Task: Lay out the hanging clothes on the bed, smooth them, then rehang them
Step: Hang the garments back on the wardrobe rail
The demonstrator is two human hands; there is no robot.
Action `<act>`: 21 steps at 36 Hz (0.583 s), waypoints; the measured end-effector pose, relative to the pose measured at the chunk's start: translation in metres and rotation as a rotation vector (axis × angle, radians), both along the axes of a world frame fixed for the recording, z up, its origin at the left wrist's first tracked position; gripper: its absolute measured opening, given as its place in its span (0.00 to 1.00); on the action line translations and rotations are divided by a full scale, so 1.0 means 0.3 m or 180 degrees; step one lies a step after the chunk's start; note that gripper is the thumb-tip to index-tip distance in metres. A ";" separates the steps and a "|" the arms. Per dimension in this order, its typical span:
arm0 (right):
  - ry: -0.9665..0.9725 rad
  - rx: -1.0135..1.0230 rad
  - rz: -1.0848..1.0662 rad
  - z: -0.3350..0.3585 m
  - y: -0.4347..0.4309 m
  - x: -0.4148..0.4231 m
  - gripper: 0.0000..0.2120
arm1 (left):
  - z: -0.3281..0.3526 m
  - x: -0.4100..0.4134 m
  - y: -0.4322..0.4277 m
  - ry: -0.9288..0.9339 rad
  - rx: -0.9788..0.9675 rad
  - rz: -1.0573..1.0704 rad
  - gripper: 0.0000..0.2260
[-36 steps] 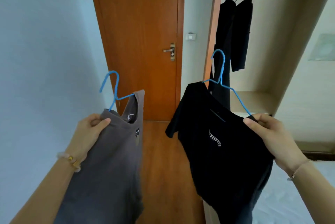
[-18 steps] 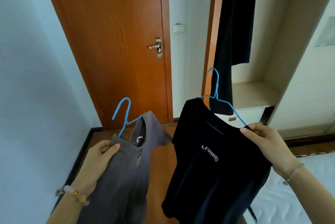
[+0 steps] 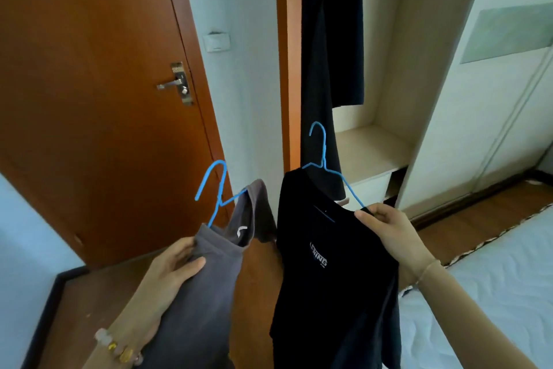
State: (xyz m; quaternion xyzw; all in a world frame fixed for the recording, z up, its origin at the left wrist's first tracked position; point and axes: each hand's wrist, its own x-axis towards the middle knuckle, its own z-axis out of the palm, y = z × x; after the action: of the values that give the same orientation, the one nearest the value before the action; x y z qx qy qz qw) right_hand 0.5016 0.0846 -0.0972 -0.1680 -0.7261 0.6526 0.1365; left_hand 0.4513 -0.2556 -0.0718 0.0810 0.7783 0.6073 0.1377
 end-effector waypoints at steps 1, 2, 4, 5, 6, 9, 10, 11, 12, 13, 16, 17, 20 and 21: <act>-0.0035 -0.0022 -0.0030 -0.008 0.022 -0.042 0.08 | -0.001 -0.058 0.039 -0.0018 -0.0050 0.0012 0.14; -0.0060 -0.0025 -0.0068 -0.014 0.045 -0.082 0.08 | 0.004 -0.113 0.078 -0.0077 -0.0015 -0.0024 0.13; -0.0065 0.0045 -0.0159 -0.013 0.094 -0.160 0.09 | -0.001 -0.211 0.145 -0.0158 0.0034 -0.0127 0.11; -0.0066 0.0095 -0.0213 -0.006 0.119 -0.194 0.10 | 0.005 -0.252 0.180 -0.0178 0.0013 -0.0224 0.10; -0.0066 0.0143 -0.0274 -0.001 0.147 -0.224 0.10 | 0.006 -0.293 0.215 -0.0151 0.0031 -0.0297 0.10; -0.0021 0.0273 -0.0459 0.026 0.240 -0.294 0.09 | 0.023 -0.407 0.329 0.0029 0.0081 -0.0529 0.10; 0.0005 0.0305 -0.0527 0.038 0.274 -0.312 0.09 | 0.033 -0.442 0.369 0.0088 0.0123 -0.0631 0.10; 0.0036 0.0333 -0.0604 0.053 0.307 -0.328 0.09 | 0.041 -0.479 0.412 0.0121 0.0160 -0.0733 0.10; 0.0073 0.0338 -0.0698 0.065 0.342 -0.343 0.09 | 0.054 -0.516 0.456 0.0160 0.0219 -0.0855 0.10; 0.0119 0.0328 -0.0786 0.078 0.376 -0.353 0.08 | 0.068 -0.552 0.501 0.0151 0.0329 -0.0946 0.10; 0.0237 0.0243 -0.1042 0.098 0.469 -0.377 0.11 | 0.096 -0.654 0.642 0.0028 0.0457 -0.1172 0.12; 0.0263 0.0221 -0.1115 0.104 0.494 -0.383 0.12 | 0.101 -0.685 0.688 -0.0009 0.0446 -0.1223 0.14; 0.0275 0.0100 -0.1379 0.099 0.572 -0.413 0.10 | 0.095 -0.784 0.832 -0.0117 0.0416 -0.1422 0.16; 0.0263 0.0081 -0.1455 0.094 0.596 -0.427 0.10 | 0.089 -0.816 0.883 -0.0149 0.0389 -0.1480 0.16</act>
State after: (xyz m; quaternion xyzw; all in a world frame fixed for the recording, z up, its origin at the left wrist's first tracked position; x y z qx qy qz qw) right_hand 0.3734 0.2634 -0.0691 -0.2994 -0.6712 0.6019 0.3125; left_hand 0.2065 0.0093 -0.0452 0.2520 0.6971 0.6070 0.2866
